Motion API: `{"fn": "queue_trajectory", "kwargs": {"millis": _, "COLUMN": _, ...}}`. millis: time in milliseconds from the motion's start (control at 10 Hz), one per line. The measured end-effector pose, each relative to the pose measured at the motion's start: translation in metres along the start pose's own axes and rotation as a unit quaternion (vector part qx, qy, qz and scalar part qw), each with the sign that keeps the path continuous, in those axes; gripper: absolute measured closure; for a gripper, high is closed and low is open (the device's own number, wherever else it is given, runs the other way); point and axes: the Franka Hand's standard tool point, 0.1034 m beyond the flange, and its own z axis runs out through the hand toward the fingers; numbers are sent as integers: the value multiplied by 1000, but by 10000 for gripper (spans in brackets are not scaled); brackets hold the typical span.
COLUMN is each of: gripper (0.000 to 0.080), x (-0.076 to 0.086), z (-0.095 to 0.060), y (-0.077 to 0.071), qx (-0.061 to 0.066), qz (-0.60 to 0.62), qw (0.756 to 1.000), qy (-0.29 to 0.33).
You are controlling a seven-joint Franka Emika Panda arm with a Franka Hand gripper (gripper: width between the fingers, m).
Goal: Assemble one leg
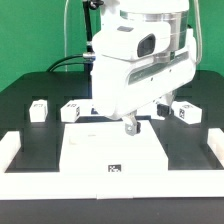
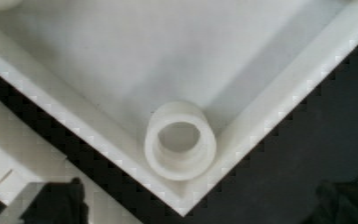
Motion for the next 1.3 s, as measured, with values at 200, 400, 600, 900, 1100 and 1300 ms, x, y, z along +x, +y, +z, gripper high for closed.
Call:
{"fn": "queue_trajectory", "kwargs": {"millis": 200, "gripper": 150, "x": 0, "z": 0, "y": 0, "qx": 0, "qz": 0, "qw": 1000, "qy": 0}}
{"fn": "queue_trajectory", "kwargs": {"millis": 400, "gripper": 150, "x": 0, "z": 0, "y": 0, "qx": 0, "qz": 0, "qw": 1000, "qy": 0}}
{"fn": "queue_trajectory", "kwargs": {"millis": 600, "gripper": 150, "x": 0, "z": 0, "y": 0, "qx": 0, "qz": 0, "qw": 1000, "qy": 0}}
{"fn": "queue_trajectory", "kwargs": {"millis": 900, "gripper": 150, "x": 0, "z": 0, "y": 0, "qx": 0, "qz": -1, "qw": 1000, "qy": 0}}
{"fn": "queue_trajectory", "kwargs": {"millis": 1100, "gripper": 150, "x": 0, "z": 0, "y": 0, "qx": 0, "qz": -2, "qw": 1000, "qy": 0}}
{"fn": "queue_trajectory", "kwargs": {"millis": 1300, "gripper": 150, "x": -13, "z": 6, "y": -2, "qx": 7, "qz": -87, "qw": 996, "qy": -5}}
